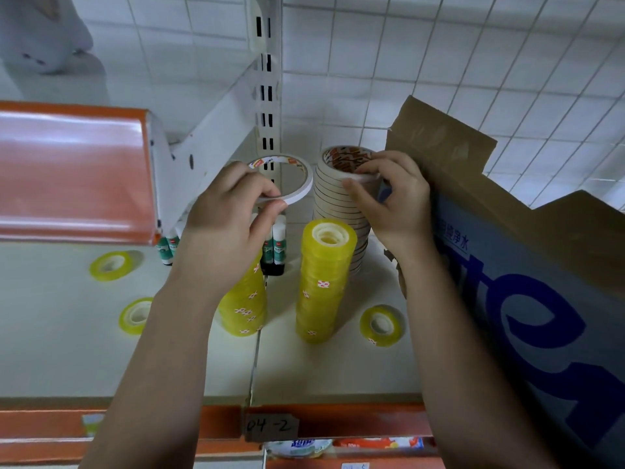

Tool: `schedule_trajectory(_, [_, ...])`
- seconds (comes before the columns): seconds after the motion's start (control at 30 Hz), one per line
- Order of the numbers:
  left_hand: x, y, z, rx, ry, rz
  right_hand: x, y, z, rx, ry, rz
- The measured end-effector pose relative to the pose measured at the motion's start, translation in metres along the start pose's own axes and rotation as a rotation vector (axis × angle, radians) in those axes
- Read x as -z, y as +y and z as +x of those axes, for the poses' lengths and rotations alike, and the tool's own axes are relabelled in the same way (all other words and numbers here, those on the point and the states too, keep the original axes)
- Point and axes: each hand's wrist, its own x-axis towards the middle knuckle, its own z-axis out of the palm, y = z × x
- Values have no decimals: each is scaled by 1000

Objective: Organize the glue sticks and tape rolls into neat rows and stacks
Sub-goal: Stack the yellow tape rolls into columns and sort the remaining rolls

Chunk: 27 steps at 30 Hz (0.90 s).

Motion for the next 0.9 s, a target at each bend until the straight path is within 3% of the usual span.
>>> schedule_trajectory(0.37, [-1,5,1,2,0,-20,3,-6,-7,-131,-102,10])
schedule_trajectory(0.57, [-4,5,2,9,-13,-28,7,-9,-11,-141,-149,71])
schedule_trajectory(0.73, [-12,11,22,-18,-46,-81,17,-12,-31,-255,-172,178])
schedule_trajectory(0.9, [-25,21,53,-93,-56,-135,27,-9,-72,-192,-116,-20])
